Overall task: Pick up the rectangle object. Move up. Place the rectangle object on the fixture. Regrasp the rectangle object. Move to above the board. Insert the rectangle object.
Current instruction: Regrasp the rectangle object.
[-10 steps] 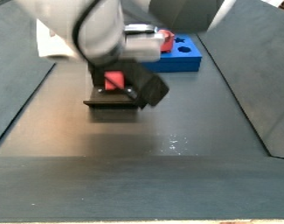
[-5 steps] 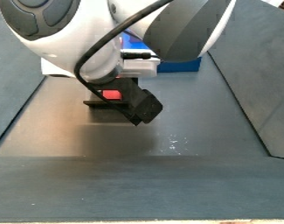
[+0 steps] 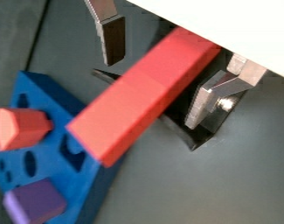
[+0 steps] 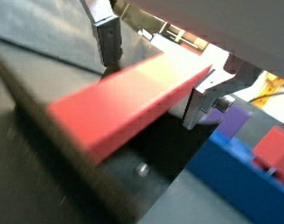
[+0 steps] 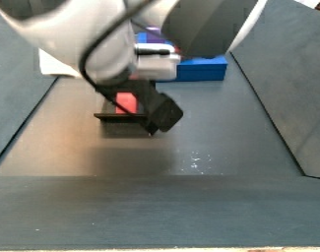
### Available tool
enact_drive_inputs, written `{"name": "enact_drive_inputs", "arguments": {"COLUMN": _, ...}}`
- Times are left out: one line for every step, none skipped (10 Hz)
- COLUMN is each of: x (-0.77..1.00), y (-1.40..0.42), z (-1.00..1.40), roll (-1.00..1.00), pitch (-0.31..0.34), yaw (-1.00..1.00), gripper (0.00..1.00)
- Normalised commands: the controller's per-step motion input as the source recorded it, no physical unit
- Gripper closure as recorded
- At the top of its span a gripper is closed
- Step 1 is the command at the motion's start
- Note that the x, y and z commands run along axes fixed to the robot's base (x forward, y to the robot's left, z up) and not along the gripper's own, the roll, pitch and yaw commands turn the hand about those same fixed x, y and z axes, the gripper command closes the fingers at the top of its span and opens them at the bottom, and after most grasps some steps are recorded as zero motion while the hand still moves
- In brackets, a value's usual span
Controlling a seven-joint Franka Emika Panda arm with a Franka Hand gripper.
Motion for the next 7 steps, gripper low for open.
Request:
{"name": "enact_drive_inputs", "arguments": {"x": -0.03, "y": 0.00, "z": 1.00, "roll": 0.02, "pitch": 0.049, "yaw": 0.03, "gripper": 0.00}}
{"name": "enact_drive_inputs", "arguments": {"x": -0.03, "y": 0.00, "z": 1.00, "roll": 0.04, "pitch": 0.063, "yaw": 0.02, "gripper": 0.00}}
{"name": "enact_drive_inputs", "arguments": {"x": -0.04, "y": 0.00, "z": 0.84, "roll": 0.04, "pitch": 0.080, "yaw": 0.00, "gripper": 0.00}}
{"name": "enact_drive_inputs", "arguments": {"x": -0.03, "y": 0.01, "z": 0.66, "roll": 0.05, "pitch": 0.087, "yaw": -0.01, "gripper": 0.00}}
{"name": "enact_drive_inputs", "arguments": {"x": -0.03, "y": 0.00, "z": 0.48, "roll": 0.06, "pitch": 0.092, "yaw": -0.02, "gripper": 0.00}}
{"name": "enact_drive_inputs", "arguments": {"x": -0.02, "y": 0.00, "z": 0.30, "roll": 0.05, "pitch": 0.085, "yaw": -0.03, "gripper": 0.00}}
{"name": "enact_drive_inputs", "arguments": {"x": 0.01, "y": -1.00, "z": 0.98, "roll": 1.00, "pitch": 0.054, "yaw": 0.04, "gripper": 0.00}}
